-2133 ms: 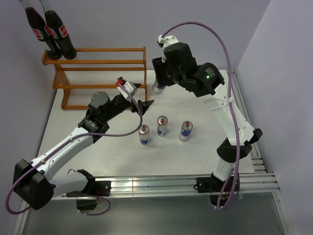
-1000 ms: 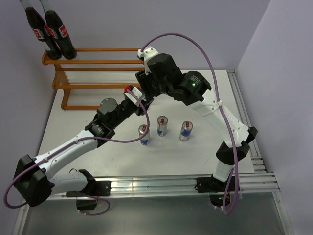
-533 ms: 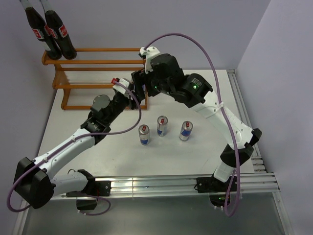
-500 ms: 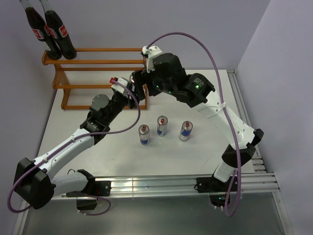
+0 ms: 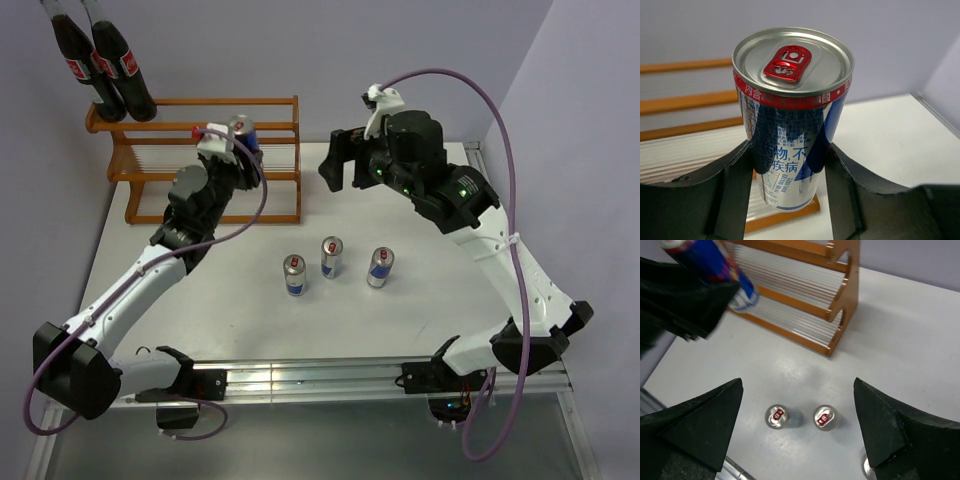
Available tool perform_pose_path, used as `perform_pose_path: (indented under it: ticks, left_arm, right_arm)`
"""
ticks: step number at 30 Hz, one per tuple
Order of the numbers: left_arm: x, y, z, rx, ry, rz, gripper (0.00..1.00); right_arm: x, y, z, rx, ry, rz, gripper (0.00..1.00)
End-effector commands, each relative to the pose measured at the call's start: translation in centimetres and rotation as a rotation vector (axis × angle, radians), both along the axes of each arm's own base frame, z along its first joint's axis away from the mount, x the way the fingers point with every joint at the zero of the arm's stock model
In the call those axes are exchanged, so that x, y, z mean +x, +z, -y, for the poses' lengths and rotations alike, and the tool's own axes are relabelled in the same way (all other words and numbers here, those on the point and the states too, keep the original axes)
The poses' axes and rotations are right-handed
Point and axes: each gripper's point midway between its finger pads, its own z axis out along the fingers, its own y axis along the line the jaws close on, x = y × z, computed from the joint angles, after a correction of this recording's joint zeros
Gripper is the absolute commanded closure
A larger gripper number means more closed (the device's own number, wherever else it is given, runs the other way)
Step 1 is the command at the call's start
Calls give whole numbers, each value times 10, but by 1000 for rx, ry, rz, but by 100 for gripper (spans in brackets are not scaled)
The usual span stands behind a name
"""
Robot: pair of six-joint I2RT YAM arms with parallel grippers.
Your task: Place and organize the beverage onto the shelf
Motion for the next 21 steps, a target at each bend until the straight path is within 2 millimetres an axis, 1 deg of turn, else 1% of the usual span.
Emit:
perform_pose_path:
  ticks: [1,2,3,4,5,6,7,8,9,10,11,12,13,14,15,16,17,18,19,20,21]
  left_arm:
    - [18,83,-38,-146,176,129,100]
    - [24,82,-42,-142,201,104,100]
    - [29,99,-54,-157,239,124,100]
    - [40,95,-62,-157,292,106,100]
    - [45,98,-68,-159,320,107,100]
    - [49,112,-80,-170,360,122,100]
    - [62,106,-84,-164,393,100,100]
    - [68,108,-89,-168,412,94,100]
    - [72,122,-103,-178,445,108,100]
    - [83,116,-106,-169,457,96,100]
    - [89,118,-110,-172,469,98,100]
    - [92,130,-122,-184,495,122,100]
    - [102,124,-125,-175,504,110,100]
    - [107,127,-134,-175,520,116,100]
    - [110,137,-138,-182,524,139,100]
    - [119,131,-141,-171,536,130,100]
    - [123,132,-143,-162,539,135,100]
    - [126,140,-151,-164,553,154,100]
    - [133,136,-153,-157,555,148,100]
    - [136,136,-156,-152,555,151,100]
    - [137,143,-163,-154,560,166,100]
  right_arm:
    - [8,15,19,72,-54,62,2]
    - [9,15,21,78,-57,69,2]
    - [7,18,25,86,-61,78,2]
    - [10,10,28,76,-72,67,2]
    - [11,10,30,79,-75,72,2]
    - [10,9,30,79,-73,74,2]
    - [10,6,31,72,-73,71,2]
    - [11,3,31,69,-73,70,2]
    - [10,3,33,66,-75,74,2]
    - [12,-1,34,59,-81,67,2]
    - [12,-1,35,61,-83,73,2]
    - [12,0,36,63,-84,77,2]
    - [12,-3,37,61,-86,75,2]
    - [12,-2,37,63,-87,81,2]
    - [12,-5,37,59,-84,76,2]
    - [12,-5,37,59,-83,78,2]
    - [12,-5,38,58,-86,80,2]
    - [12,-6,39,54,-84,81,2]
    - [12,-7,39,50,-85,82,2]
    - [12,-7,40,49,-86,84,2]
    - [13,-9,41,44,-90,80,2]
